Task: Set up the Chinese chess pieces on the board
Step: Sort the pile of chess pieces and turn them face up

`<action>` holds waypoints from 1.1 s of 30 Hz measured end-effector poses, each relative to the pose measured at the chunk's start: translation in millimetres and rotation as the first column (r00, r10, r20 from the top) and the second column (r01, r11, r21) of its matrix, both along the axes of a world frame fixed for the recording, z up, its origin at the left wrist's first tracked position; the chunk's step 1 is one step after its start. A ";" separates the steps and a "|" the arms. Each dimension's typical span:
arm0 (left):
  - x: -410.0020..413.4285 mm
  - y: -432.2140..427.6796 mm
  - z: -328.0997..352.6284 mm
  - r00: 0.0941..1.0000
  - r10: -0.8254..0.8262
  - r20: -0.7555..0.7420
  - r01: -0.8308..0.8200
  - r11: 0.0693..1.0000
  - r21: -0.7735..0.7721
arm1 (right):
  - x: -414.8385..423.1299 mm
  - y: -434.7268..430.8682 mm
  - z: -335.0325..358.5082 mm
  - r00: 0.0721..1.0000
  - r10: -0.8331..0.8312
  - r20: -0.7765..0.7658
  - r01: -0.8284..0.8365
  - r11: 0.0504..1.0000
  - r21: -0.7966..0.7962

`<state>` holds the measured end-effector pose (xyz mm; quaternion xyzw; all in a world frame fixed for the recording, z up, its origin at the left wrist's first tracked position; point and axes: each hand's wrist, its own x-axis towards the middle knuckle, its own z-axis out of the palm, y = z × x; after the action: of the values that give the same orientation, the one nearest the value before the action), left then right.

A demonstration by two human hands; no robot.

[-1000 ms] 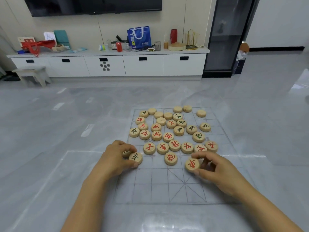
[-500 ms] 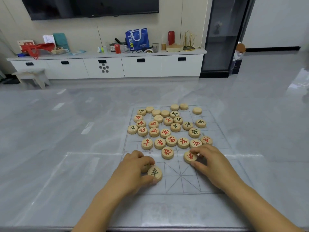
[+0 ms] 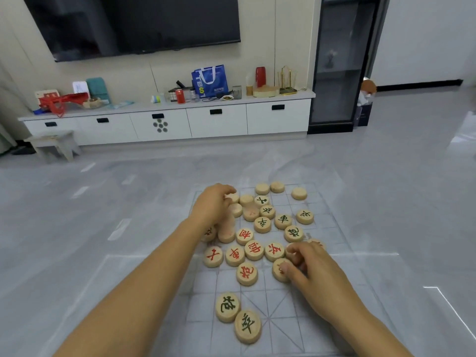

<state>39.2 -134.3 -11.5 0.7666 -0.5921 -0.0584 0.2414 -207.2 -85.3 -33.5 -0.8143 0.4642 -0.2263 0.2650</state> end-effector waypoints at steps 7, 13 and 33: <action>-12.8 -65.3 -13.4 0.933 -0.161 0.320 0.065 0.954 0.292 | 2.3 -8.2 2.6 1.000 0.010 0.016 -0.010 1.000 0.002; -13.4 -36.3 -0.8 0.995 -0.001 -0.100 0.002 1.000 0.011 | 1.9 -8.6 2.5 0.999 0.023 0.033 -0.024 1.000 0.013; -31.9 165.3 -10.3 0.827 0.044 -0.561 0.052 0.987 0.153 | -2.9 3.4 9.2 0.995 0.102 0.005 -0.102 0.995 0.013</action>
<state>7.3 31.0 -21.8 0.7311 -0.4898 -0.3297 0.3418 -210.1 -81.9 -24.4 -0.8346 0.4229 -0.2111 0.2828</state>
